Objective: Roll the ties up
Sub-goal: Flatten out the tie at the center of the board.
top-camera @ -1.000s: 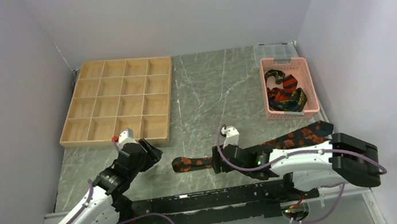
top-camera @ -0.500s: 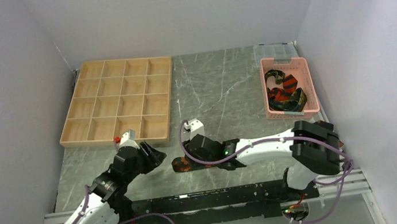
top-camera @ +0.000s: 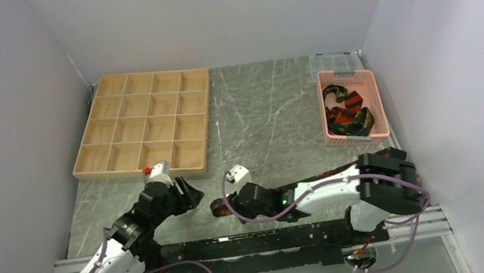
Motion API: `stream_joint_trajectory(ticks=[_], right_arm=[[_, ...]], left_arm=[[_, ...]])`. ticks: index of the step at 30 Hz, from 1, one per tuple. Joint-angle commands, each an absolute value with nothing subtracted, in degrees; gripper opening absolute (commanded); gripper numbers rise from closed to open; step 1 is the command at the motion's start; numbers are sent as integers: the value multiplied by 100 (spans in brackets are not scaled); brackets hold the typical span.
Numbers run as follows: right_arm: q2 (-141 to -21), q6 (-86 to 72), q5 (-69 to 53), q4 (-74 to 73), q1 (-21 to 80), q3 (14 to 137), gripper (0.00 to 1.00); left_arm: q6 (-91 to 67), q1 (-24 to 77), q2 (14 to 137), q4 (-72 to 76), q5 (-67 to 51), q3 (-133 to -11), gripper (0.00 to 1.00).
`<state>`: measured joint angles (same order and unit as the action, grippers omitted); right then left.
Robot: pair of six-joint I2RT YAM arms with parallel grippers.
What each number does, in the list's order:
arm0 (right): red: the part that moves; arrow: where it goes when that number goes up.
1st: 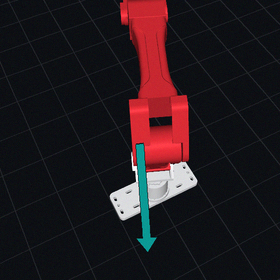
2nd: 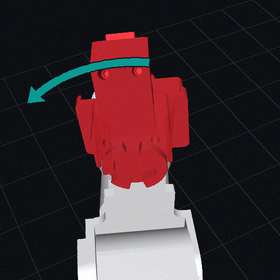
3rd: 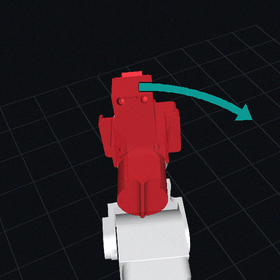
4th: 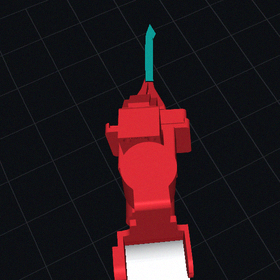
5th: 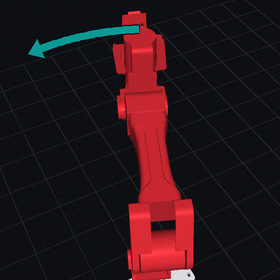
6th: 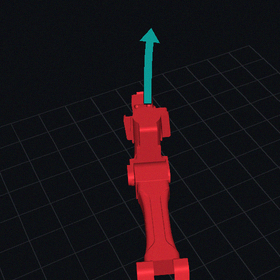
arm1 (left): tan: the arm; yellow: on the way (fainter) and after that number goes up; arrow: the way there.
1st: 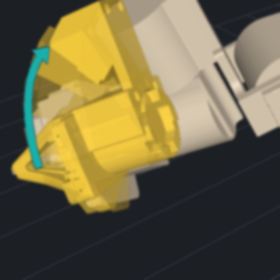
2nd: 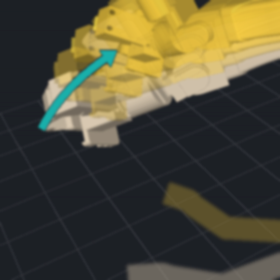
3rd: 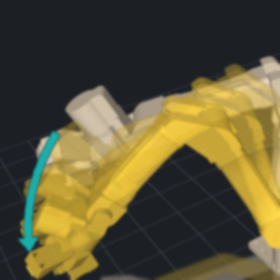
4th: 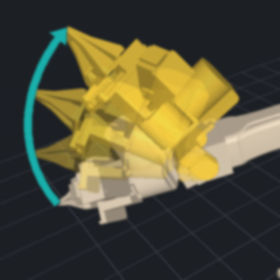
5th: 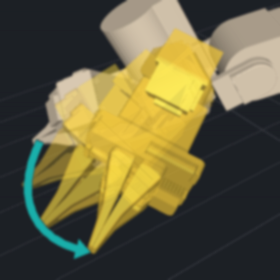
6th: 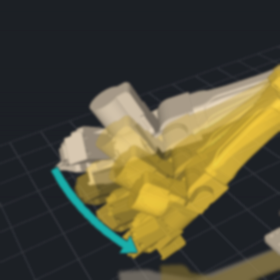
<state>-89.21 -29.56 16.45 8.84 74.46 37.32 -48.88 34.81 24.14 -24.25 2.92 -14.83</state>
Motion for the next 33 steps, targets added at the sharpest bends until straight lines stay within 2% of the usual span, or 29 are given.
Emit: stream_joint_trajectory(ticks=[1, 6, 10, 20, 26, 32, 33], right_arm=[[-7844, -3200, 2329, 709, 7468, 3295, 58], [-6920, -3610, 3299, -420, 7311, 3216, 68], [-6446, -3829, 3456, -952, 6957, 3127, 70], [-5838, -3957, 3348, -946, 6673, 2750, 71], [-5810, -3913, 3341, -758, 6574, 2713, 71], [-5775, -3906, 3244, -574, 6459, 2614, 71], [-5768, -3917, 3260, -576, 6447, 2604, 71]], left_arm=[[-4303, 4042, 3096, -1939, 559, -1785, 63], [-3928, 5789, 4466, -2385, 2356, -2674, 69], [-4073, 6601, 5514, -2975, 3400, -3338, 77], [-4620, 7168, 7070, -3228, 3722, -3721, 77], [-4992, 7373, 7074, -3358, 3828, -3697, 76], [-5074, 7799, 6585, -3181, 3863, -3540, 78], [-5068, 7797, 6593, -3043, 3890, -3503, 86]])
